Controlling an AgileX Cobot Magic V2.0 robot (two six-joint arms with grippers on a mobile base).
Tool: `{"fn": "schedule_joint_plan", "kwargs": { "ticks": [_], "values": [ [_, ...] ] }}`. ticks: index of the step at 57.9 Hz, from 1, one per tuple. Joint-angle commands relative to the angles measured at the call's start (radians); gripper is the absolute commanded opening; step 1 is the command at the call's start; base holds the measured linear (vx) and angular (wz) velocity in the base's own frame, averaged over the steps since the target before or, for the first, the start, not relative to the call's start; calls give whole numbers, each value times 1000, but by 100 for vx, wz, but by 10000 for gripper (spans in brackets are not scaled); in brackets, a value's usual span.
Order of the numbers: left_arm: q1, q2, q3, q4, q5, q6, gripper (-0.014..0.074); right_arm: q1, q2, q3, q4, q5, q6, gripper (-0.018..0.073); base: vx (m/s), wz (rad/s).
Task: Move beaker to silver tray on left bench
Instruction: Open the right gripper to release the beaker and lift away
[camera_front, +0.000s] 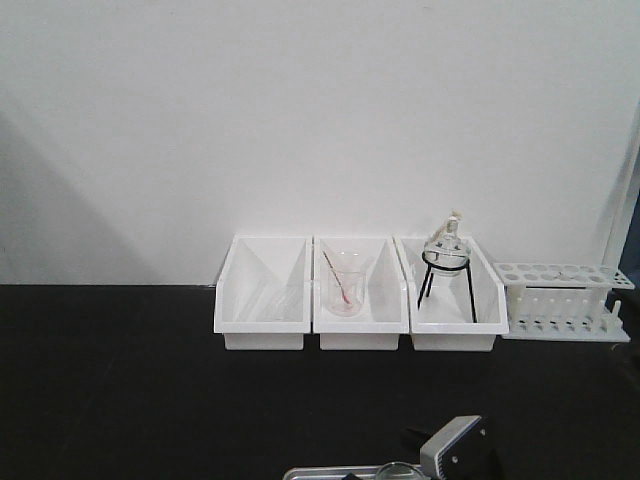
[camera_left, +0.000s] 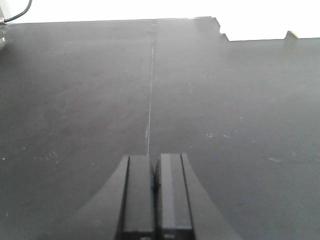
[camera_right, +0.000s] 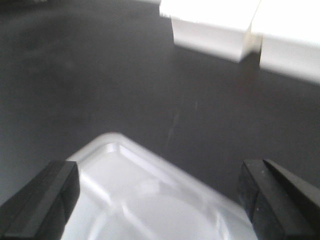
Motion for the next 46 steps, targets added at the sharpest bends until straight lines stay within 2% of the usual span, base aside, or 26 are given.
{"fn": "schedule_joint_plan", "kwargs": {
  "ticks": [1, 12, 19, 24, 30, 36, 41, 46],
  "values": [
    [-3, -14, 26, -2, -77, -4, 2, -2, -94, -18, 4, -92, -21, 685, 0, 0],
    [-3, -14, 26, -2, -77, -4, 2, -2, -183, -18, -1, -69, -21, 656, 0, 0],
    [-3, -14, 26, -2, -77, -4, 2, -2, -288, -18, -4, 29, -5, 580, 0, 0],
    [-3, -14, 26, -2, -77, -4, 2, -2, -408, -18, -25, 202, 60, 459, 0, 0],
    [-3, -14, 26, -2, -77, -4, 2, -2, -597, -18, -75, 472, 181, 230, 0, 0],
    [-3, -14, 26, -2, -77, -4, 2, -2, -771, -14, -158, 727, 385, -17, 0, 0],
    [-3, -14, 26, -2, -77, -4, 2, -2, -923, -14, -233, 931, 539, -15, 0, 0],
    [-3, -14, 26, -2, -77, -4, 2, -2, -1044, -14, -269, 1096, 592, -13, 0, 0]
  ]
}}
